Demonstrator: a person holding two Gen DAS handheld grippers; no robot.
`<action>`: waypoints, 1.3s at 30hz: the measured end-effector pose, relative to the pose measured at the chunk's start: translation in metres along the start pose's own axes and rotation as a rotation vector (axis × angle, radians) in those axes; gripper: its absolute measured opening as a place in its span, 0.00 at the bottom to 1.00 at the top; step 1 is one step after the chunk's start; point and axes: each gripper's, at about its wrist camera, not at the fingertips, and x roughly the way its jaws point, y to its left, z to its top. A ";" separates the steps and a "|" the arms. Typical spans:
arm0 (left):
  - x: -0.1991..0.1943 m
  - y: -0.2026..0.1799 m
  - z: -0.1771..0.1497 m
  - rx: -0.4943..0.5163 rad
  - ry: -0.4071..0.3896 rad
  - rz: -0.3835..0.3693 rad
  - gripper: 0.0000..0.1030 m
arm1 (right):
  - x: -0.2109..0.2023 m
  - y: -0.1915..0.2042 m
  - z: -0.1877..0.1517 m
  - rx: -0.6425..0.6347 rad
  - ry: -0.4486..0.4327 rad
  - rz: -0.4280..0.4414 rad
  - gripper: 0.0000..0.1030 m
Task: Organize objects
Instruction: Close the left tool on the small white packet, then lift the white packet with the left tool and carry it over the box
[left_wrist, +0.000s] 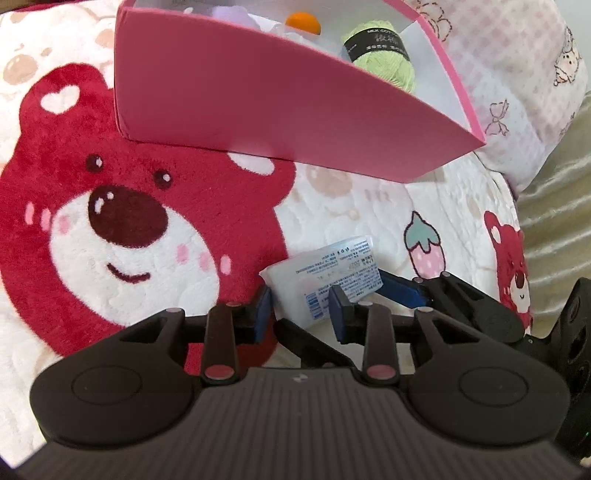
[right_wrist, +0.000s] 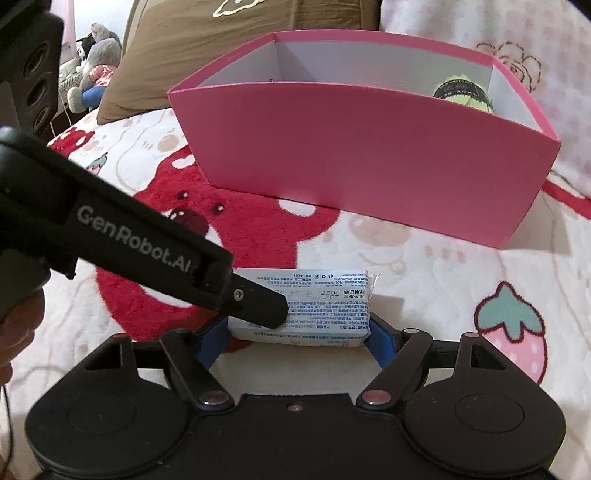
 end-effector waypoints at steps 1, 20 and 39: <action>-0.003 -0.002 0.000 0.000 0.005 -0.001 0.31 | -0.002 0.001 0.001 0.001 0.001 0.002 0.79; -0.073 -0.024 0.015 0.028 -0.036 -0.014 0.38 | -0.065 0.010 0.039 -0.002 -0.076 0.118 0.74; -0.119 -0.063 0.016 0.125 -0.204 0.024 0.37 | -0.111 -0.004 0.054 -0.032 -0.163 0.151 0.56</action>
